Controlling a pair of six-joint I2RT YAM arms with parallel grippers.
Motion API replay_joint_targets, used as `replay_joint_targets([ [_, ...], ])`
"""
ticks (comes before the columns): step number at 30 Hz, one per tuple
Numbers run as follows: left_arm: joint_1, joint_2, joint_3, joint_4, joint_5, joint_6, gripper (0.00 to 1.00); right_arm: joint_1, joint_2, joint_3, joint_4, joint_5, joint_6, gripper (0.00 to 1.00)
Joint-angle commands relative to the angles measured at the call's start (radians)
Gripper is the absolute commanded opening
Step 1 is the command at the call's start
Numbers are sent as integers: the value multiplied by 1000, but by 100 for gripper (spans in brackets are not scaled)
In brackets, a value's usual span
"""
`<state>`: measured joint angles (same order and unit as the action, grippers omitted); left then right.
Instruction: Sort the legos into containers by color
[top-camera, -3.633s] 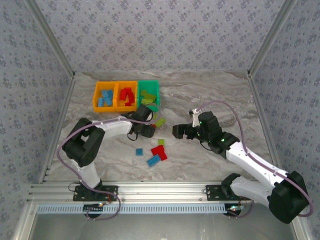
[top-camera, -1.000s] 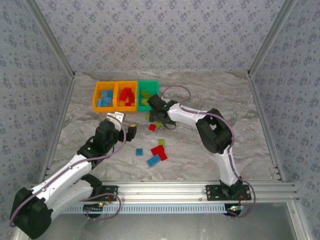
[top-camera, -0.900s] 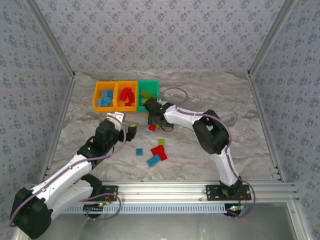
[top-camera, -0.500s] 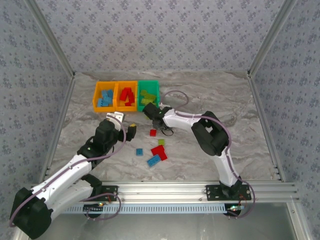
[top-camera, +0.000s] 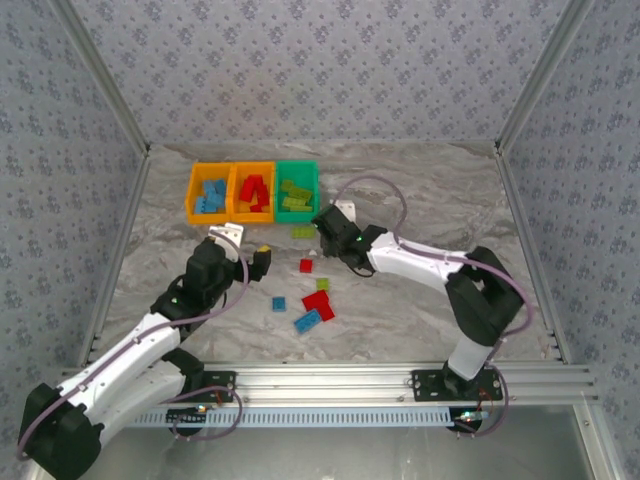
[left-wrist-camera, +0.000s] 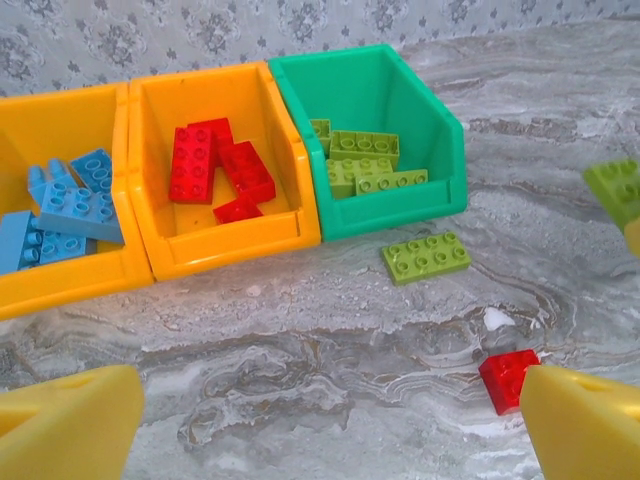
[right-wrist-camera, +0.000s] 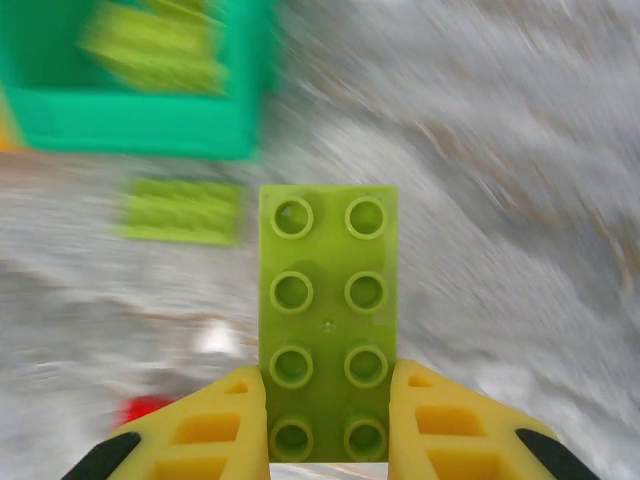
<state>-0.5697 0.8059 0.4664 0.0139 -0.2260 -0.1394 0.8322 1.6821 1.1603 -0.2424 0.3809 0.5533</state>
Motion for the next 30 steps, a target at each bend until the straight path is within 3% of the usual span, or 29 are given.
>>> replay_joint_targets([
  [1,-5,-3,-5,46,-17,-4,97,20,0,44,228,-35,-290,13],
  [5,-6,10,-6,49,-30,2,97,-7,165,260,195,-52,-383,15],
  [10,-4,25,-17,67,-48,9,98,-50,415,591,-1,-21,-365,15],
  [13,-4,41,-14,71,-53,10,98,-77,517,718,-57,-24,-359,21],
  [16,-4,50,-9,70,-44,9,98,-100,600,862,-135,-42,-358,32],
  [18,-4,51,-9,69,-45,9,98,-107,643,953,-196,-55,-357,49],
  [20,-4,49,-9,67,-51,10,98,-108,664,1020,-250,-56,-361,57],
  [25,-4,52,-8,66,-58,11,98,-97,605,1065,-344,-51,-361,58],
  [28,-4,67,1,58,-65,7,99,-84,479,959,-354,-75,-356,59],
  [30,-4,82,9,52,-64,1,99,-71,340,790,-340,-89,-364,62],
])
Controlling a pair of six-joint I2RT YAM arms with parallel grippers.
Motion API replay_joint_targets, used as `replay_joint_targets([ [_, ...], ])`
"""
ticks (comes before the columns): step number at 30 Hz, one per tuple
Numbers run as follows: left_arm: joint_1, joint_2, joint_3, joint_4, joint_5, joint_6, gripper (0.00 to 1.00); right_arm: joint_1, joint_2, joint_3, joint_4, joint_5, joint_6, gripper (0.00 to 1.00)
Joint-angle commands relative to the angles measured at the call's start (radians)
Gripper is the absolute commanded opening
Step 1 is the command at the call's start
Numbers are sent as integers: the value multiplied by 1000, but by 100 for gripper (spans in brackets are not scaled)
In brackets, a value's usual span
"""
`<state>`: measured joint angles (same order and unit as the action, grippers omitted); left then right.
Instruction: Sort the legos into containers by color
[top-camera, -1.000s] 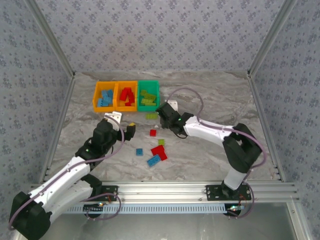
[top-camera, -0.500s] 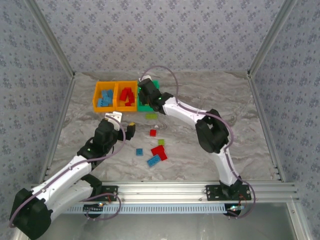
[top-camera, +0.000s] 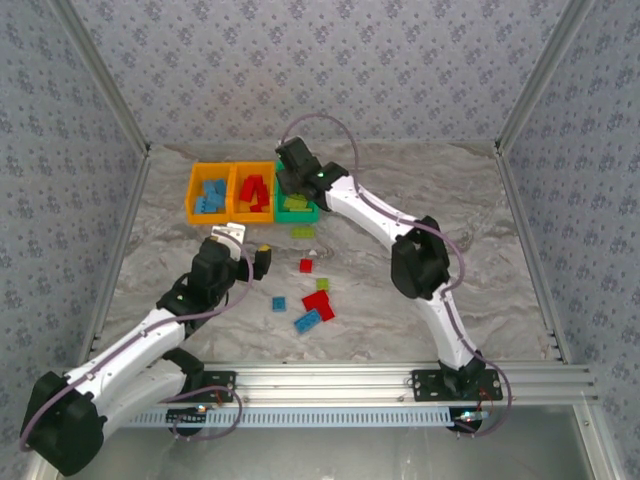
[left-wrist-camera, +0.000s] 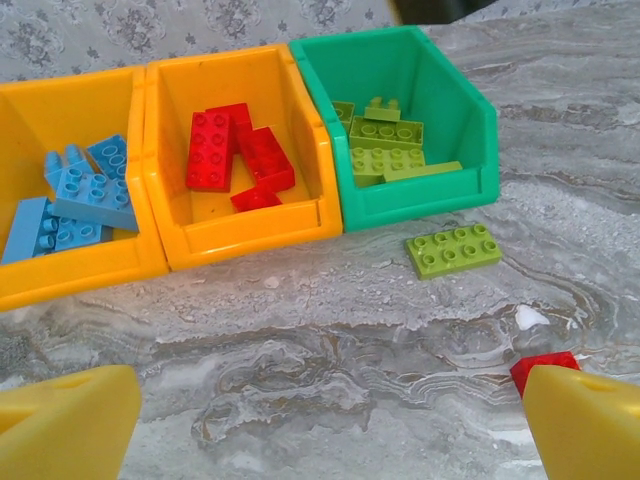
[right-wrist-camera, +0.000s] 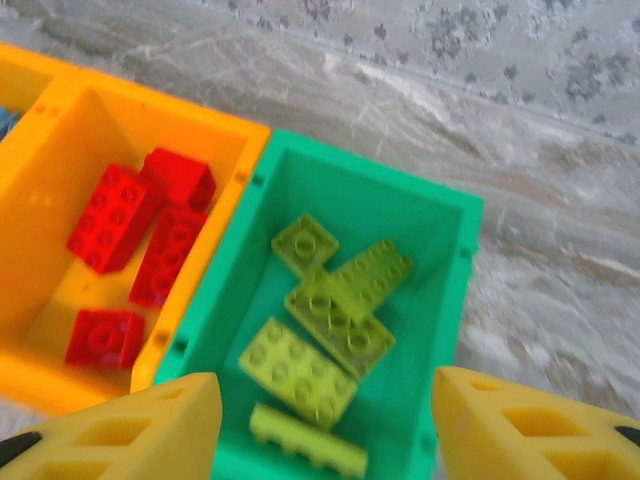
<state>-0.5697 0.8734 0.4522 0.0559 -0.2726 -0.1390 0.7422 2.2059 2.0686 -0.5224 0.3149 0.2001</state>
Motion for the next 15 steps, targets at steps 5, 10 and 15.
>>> replay_joint_targets([
  [5,-4,100,91,-41,0,-49,99,45,-585,-569,50,-156,-45,77],
  [10,-17,256,254,-188,34,-251,99,44,-960,-939,81,-292,-8,100],
  [15,-135,476,401,-214,16,-405,99,19,-1215,-1117,78,-306,87,100],
])
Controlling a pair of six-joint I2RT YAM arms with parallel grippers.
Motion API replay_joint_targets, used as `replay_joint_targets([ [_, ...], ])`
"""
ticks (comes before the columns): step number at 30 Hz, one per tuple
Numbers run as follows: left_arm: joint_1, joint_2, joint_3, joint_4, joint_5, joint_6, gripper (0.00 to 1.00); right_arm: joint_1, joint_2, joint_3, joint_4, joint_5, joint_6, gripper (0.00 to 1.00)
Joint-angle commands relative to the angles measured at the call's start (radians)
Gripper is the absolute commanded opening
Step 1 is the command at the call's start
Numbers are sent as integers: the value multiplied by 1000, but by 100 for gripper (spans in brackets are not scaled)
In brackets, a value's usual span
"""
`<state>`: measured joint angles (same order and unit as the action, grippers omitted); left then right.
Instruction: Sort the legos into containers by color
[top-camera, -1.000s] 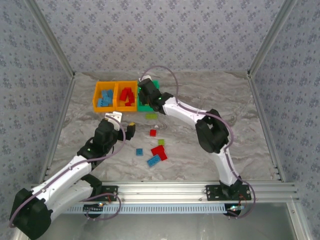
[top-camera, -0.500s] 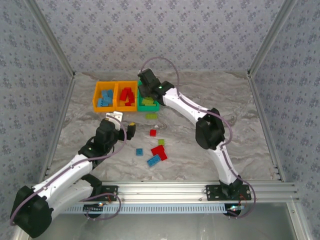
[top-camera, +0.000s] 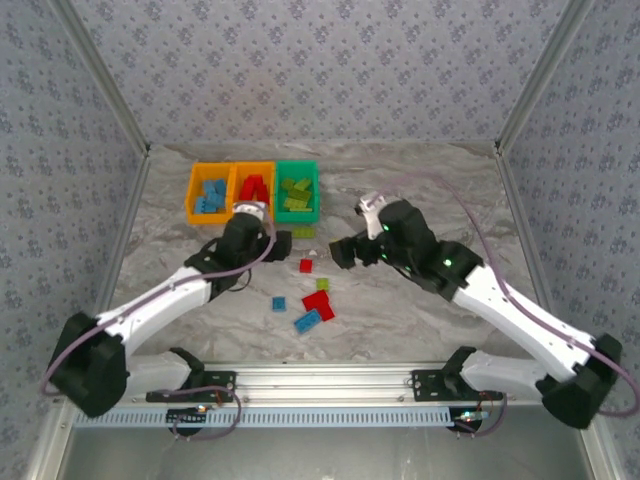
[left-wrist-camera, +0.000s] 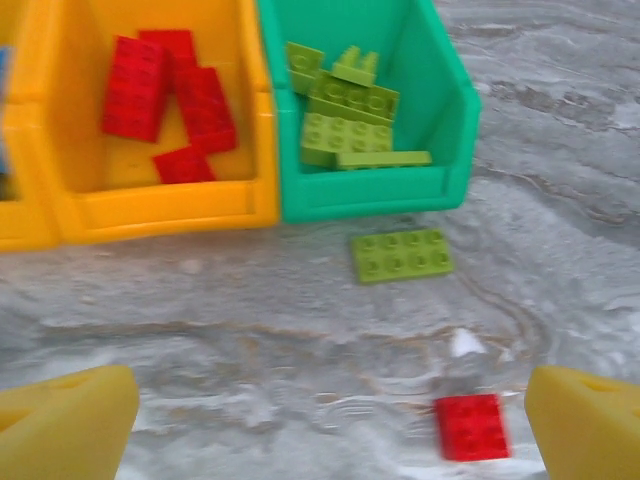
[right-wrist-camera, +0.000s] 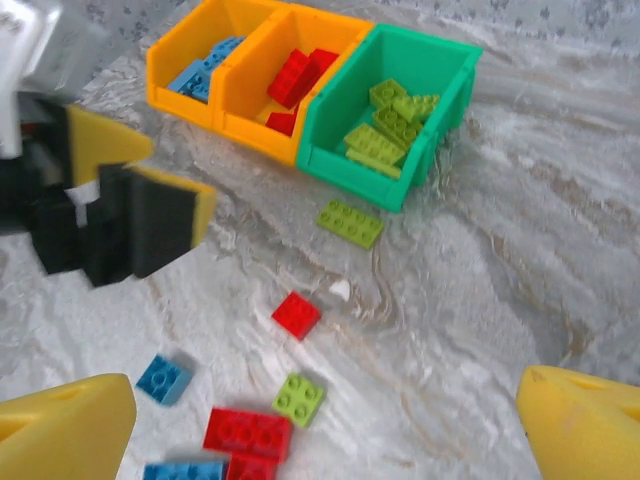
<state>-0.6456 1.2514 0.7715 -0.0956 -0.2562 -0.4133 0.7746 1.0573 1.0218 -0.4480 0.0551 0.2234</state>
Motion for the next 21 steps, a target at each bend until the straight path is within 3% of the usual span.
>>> replay_joint_targets([
  [1,-81,139,115,-70,-21,-146,98,-20,-95,-95,11,-44,71,100],
  [6,-136,366,259,-81,-113,-161,96,-73,-154,-141,23,-50,92,100],
  [13,-90,611,447,-144,-119,-102,96,-83,-147,-147,14,-86,95,100],
  [21,-36,753,537,-147,-92,-76,92,-84,-161,-161,15,-90,109,100],
])
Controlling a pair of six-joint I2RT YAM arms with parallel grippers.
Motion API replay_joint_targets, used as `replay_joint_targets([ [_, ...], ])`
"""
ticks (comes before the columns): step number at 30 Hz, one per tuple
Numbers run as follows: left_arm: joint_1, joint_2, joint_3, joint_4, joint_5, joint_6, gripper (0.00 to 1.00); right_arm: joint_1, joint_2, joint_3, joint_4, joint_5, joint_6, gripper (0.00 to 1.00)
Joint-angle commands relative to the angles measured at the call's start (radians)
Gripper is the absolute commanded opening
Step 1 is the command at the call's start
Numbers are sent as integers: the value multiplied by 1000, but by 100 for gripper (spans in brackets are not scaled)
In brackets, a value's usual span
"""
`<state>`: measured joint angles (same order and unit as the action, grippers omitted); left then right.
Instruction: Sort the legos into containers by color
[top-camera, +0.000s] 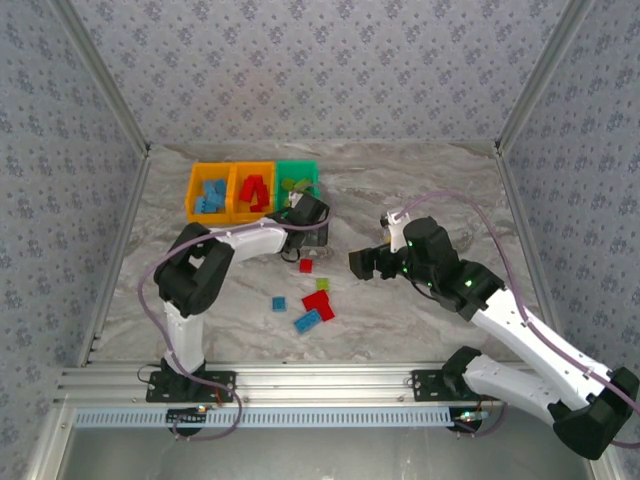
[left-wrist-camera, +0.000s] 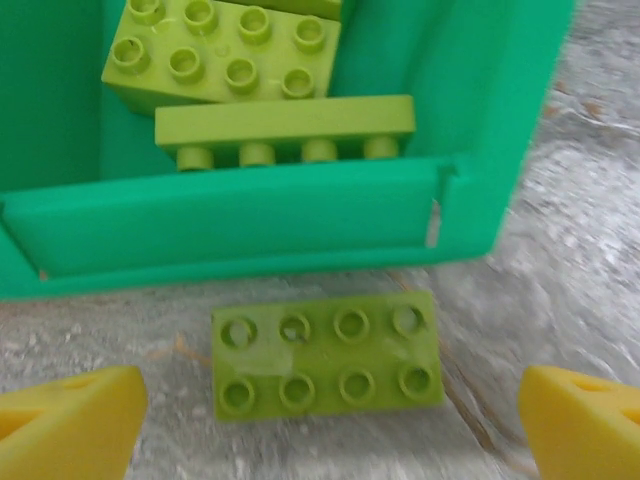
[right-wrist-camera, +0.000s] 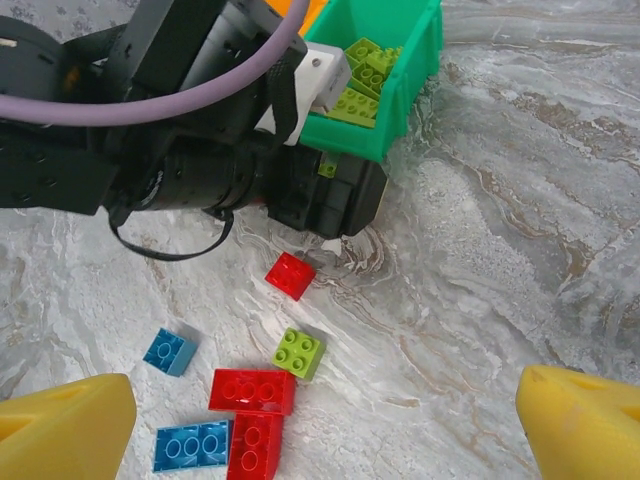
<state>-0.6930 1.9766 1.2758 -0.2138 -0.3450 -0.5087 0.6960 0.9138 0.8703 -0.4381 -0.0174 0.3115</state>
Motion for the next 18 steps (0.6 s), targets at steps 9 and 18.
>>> replay_joint_targets([
  [9,8,76,14,-17,77,20,64,-8,-3,-22,29,-16,43,100],
  [18,-35,-120,-82,-23,63,27,51,-10,22,-19,54,-26,57,100],
])
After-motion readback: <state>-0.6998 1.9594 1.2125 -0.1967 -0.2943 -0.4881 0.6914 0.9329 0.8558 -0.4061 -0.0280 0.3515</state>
